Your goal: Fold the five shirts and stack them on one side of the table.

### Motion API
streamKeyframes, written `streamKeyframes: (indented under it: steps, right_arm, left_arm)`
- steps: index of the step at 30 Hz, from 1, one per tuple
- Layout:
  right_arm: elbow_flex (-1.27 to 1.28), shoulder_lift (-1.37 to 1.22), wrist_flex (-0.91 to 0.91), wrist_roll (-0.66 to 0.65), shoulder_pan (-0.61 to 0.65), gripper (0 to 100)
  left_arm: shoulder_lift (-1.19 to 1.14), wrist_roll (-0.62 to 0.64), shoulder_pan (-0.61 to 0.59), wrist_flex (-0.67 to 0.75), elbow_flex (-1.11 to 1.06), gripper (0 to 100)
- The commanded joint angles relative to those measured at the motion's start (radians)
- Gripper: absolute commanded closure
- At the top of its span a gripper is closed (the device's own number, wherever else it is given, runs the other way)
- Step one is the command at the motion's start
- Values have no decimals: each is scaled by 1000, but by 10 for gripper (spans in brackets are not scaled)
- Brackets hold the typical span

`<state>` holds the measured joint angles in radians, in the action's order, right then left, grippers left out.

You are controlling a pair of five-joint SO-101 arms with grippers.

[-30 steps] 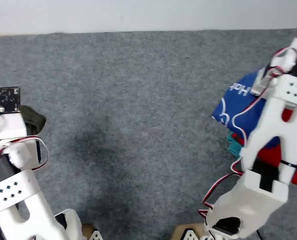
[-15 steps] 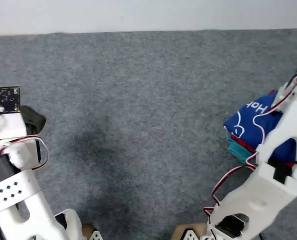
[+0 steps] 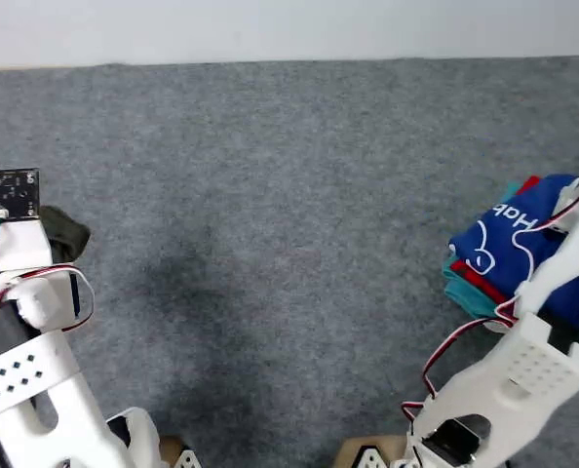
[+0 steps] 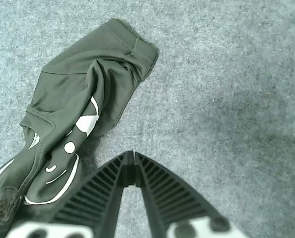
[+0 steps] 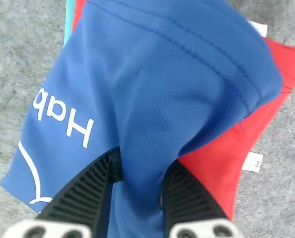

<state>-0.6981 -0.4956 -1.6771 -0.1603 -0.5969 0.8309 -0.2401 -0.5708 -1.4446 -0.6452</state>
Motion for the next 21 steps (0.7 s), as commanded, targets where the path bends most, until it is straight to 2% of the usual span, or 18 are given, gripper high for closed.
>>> streamKeyframes:
  steps: [1,5,8,18,21]
  right_arm:
    - [-8,5,-1,-12,-21,948]
    - [-12,15,-41,-11,-35,790]
    - [-58,54,-81,-6,-36,721]
    - [-86,134,-91,-3,25,721]
    - [-86,114,-59,-9,27,808]
  left_arm:
    - [12,-11,3,18,12,995]
    - [14,-11,3,18,12,995]
    - [17,-11,3,18,10,995]
    - [12,-11,3,18,5,995]
    - [15,-11,3,18,5,995]
